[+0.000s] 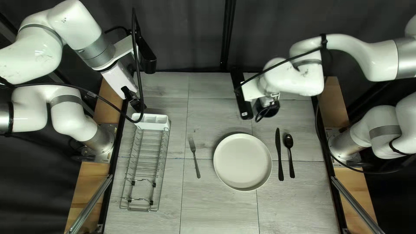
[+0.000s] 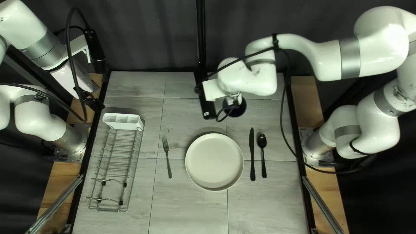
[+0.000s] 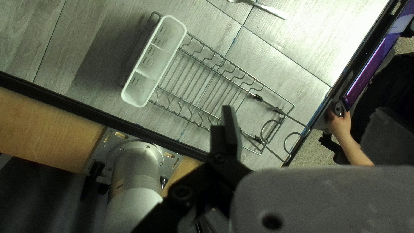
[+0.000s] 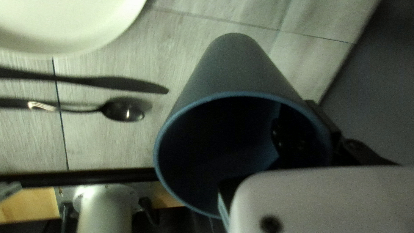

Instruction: Pick up and place plate onto table. Place down one fork to the left of the plate. Place spoon and knife to the right of the plate. Place cup above the knife and spoon

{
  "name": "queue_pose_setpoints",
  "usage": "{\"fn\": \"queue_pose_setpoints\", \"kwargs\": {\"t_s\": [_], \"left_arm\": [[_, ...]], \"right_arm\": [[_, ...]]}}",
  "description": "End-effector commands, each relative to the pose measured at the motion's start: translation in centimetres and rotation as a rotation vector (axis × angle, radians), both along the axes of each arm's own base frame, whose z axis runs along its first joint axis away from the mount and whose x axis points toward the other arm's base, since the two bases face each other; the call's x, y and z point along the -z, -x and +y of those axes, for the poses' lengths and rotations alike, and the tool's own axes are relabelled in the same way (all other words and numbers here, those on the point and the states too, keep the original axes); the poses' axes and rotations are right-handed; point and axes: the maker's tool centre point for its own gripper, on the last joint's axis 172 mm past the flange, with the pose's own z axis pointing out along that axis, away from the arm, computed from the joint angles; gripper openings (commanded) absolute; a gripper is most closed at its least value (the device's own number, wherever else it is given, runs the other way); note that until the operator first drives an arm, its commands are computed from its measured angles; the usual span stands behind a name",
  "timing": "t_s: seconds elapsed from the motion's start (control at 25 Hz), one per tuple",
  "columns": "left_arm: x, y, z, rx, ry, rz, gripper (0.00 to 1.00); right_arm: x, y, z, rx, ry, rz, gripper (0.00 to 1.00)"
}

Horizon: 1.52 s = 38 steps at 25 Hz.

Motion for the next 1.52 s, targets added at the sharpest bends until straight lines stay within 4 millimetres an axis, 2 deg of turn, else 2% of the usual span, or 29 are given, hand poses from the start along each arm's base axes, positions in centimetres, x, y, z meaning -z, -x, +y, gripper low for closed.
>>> {"fn": "queue_pose_setpoints", "kwargs": {"t_s": [0.04,0.44,0.92,0.96,1.0,1.04,1.16,1.2,1.32,1.52], "left_arm": [[0.0,0.0,0.0,0.0,0.0,0.0,1.0],[0.0,0.0,0.0,0.0,0.0,0.0,1.0],[0.0,0.0,0.0,0.0,0.0,0.0,1.0],[0.0,0.0,0.0,0.0,0.0,0.0,1.0],[0.0,0.0,0.0,0.0,0.0,0.0,1.0],[0.0,0.0,0.0,0.0,0.0,0.0,1.0],[0.0,0.0,0.0,0.0,0.0,0.0,1.0],[0.0,0.0,0.0,0.0,0.0,0.0,1.0],[0.0,0.0,0.0,0.0,0.0,0.0,1.0],[0.0,0.0,0.0,0.0,0.0,0.0,1.0]], "right_arm": [[2.6,1.6,-0.9,-0.047,-0.128,0.006,0.0],[6.7,3.1,-3.1,-0.106,-0.234,0.022,0.0],[9.8,3.8,-3.6,-0.107,-0.26,0.018,0.0],[9.9,3.8,-3.7,-0.106,-0.257,0.016,0.07],[9.9,3.8,-3.7,-0.103,-0.253,0.014,0.92],[9.7,3.8,-3.8,-0.098,-0.247,0.011,1.0],[7.9,3.9,-4.2,-0.049,-0.217,-0.016,1.0],[6.0,4.0,-4.2,-0.01,-0.193,-0.038,1.0],[2.4,4.2,-3.9,0.056,-0.144,-0.075,1.0],[-1.6,3.8,-2.5,0.119,-0.075,-0.115,1.0]]}}
